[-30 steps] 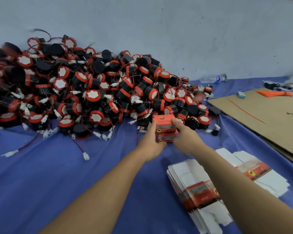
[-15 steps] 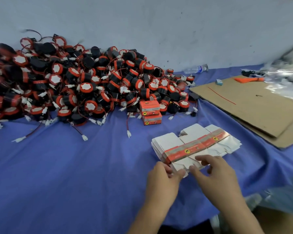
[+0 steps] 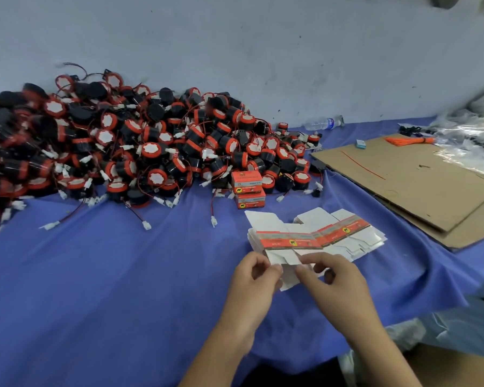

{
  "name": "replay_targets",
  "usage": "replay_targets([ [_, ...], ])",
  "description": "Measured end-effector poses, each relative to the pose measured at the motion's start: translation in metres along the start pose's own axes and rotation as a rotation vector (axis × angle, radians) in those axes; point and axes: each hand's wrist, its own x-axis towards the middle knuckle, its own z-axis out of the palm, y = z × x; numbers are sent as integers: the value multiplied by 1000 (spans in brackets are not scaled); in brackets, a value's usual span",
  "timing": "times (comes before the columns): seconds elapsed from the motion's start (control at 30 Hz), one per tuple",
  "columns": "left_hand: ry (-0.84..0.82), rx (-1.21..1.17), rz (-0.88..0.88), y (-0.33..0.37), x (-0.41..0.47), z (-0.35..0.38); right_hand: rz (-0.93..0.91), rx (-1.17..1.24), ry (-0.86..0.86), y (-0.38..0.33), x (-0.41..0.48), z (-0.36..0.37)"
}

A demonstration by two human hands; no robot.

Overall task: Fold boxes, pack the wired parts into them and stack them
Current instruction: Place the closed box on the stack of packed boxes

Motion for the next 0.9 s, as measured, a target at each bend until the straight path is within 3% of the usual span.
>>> replay_targets([
  [0.1,103,-134,113,10,-15,-21,-151,86,-51,-25,-15,5],
  [0.23,286,-181,245,17,-33,-61,-328,21,-194,-53,-34,31],
  [0.43,432,-82,307,5,-61,-115,-179,338,-463,-89,-47,84],
  [0.63,378,-10,264,-6,-89,-155,-43,457,-793,-108,-71,130],
  [0.73,340,10,244,-16,-100,-176,-57,440,-848,-114,-84,138],
  [0.9,295,-275,105,-24,-111,-201,11,476,-887,-125,-99,150],
])
